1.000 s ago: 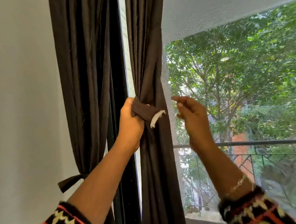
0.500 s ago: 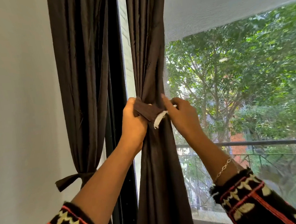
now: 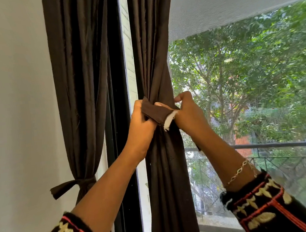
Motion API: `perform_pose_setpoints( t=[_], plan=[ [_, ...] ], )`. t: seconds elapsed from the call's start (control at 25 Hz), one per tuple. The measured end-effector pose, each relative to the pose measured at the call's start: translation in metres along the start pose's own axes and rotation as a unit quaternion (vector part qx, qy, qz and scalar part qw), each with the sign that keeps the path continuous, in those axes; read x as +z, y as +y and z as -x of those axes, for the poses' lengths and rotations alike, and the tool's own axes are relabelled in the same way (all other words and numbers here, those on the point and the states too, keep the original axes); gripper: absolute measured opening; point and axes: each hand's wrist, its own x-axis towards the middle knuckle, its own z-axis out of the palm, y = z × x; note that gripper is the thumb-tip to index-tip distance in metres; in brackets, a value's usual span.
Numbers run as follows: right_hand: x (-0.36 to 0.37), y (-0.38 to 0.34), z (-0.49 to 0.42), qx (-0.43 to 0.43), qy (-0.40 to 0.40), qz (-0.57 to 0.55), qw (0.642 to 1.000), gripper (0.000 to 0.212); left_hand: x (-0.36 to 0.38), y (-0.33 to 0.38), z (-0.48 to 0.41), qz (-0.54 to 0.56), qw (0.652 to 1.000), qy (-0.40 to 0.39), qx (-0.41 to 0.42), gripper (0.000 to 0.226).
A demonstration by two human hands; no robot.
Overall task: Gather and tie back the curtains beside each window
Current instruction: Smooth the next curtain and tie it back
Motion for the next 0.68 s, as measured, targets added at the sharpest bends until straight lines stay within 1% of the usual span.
perform_pose_setpoints(
  t=[0.08, 0.16, 0.24, 0.28, 0.36, 0.4, 0.44, 0.48, 0.6, 0.68],
  plan=[
    [-0.007, -0.002, -0.001, 0.026, -0.023, -0.062, 0.998, 0.032, -0.001, -0.003, 0.000, -0.044, 0.999, -0.009, 0.026, 0.024],
    [-0.017, -0.005, -0.001, 0.078, -0.052, -0.176, 0.980, 0.025, -0.001, -0.003, 0.001, -0.065, 0.997, -0.003, 0.029, 0.030],
    [-0.033, -0.009, 0.000, 0.140, -0.086, -0.298, 0.940, 0.015, 0.000, -0.005, 0.001, -0.083, 0.996, 0.004, 0.035, 0.030],
    [-0.041, -0.009, 0.000, 0.171, -0.105, -0.362, 0.911, 0.014, 0.000, -0.006, 0.001, -0.092, 0.995, 0.008, 0.041, 0.030],
    [-0.056, -0.008, -0.002, 0.201, -0.144, -0.467, 0.849, 0.020, 0.000, -0.008, 0.002, -0.127, 0.990, 0.015, 0.054, 0.033],
    [-0.061, -0.008, -0.003, 0.203, -0.159, -0.489, 0.833, 0.021, 0.001, -0.008, 0.003, -0.162, 0.985, 0.018, 0.062, 0.039],
    [-0.064, -0.008, -0.004, 0.203, -0.171, -0.488, 0.831, 0.020, 0.002, -0.008, 0.006, -0.206, 0.976, 0.022, 0.070, 0.045],
    [-0.064, -0.009, -0.004, 0.198, -0.182, -0.470, 0.841, 0.018, 0.003, -0.009, 0.008, -0.258, 0.963, 0.029, 0.077, 0.050],
    [-0.058, -0.016, 0.000, 0.150, -0.193, -0.369, 0.897, 0.009, 0.008, -0.009, 0.014, -0.417, 0.902, 0.062, 0.096, 0.062],
    [-0.053, -0.020, 0.004, 0.091, -0.185, -0.281, 0.937, 0.014, 0.010, -0.005, 0.016, -0.460, 0.882, 0.059, 0.083, 0.069]
  ],
)
